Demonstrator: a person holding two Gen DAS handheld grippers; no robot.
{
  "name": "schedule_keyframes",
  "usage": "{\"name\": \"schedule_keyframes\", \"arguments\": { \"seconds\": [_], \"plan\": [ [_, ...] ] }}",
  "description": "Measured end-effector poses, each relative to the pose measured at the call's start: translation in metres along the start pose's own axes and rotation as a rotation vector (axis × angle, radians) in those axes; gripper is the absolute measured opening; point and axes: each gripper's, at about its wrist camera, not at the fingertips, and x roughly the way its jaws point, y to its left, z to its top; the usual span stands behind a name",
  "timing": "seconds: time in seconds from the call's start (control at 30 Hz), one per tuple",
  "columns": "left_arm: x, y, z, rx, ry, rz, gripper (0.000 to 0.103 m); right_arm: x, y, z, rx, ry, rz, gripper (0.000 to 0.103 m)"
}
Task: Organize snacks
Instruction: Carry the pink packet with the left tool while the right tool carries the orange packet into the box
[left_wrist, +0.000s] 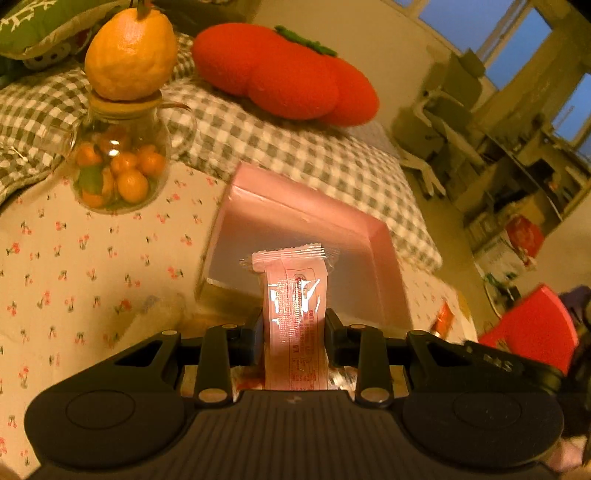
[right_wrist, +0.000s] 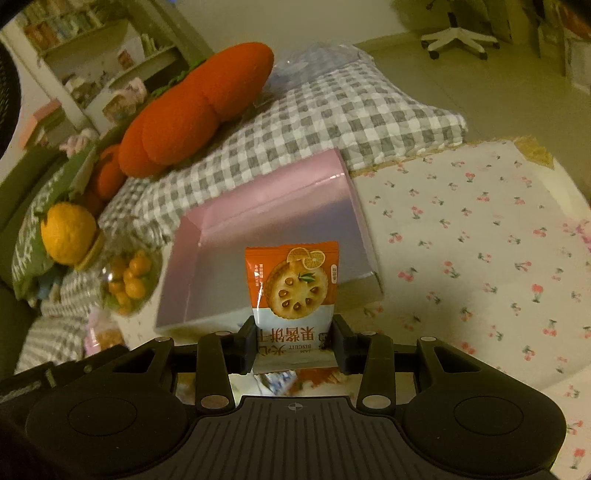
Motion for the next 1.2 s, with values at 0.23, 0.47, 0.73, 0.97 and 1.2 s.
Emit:
{"name": "schedule_keyframes", "arguments": {
  "seconds": [0.23,0.47,0.73,0.97,1.2],
  "plan": [
    [0.023,-0.011,0.025,0.061,-0.041,0.050,0.030,0.016,0.002,0.023,0.013,-0.054,0.029,0.039],
    [0.049,-0.012,0.035,0.137,-0.059,0.101,0.030,0.042,-0.003,0.034,0.011,-0.073,0.024,0.039],
    [0.074,-0.016,0.043,0.222,-0.045,0.159,0.030,0.066,-0.007,0.037,-0.010,-0.054,0.006,0.039],
    [0.090,-0.020,0.041,0.241,-0.024,0.182,0.030,0.078,-0.007,0.034,-0.028,-0.037,-0.012,0.041],
    [0.096,-0.020,0.040,0.243,-0.011,0.179,0.036,0.078,-0.007,0.035,-0.036,-0.032,0.000,0.044]
  ]
}}
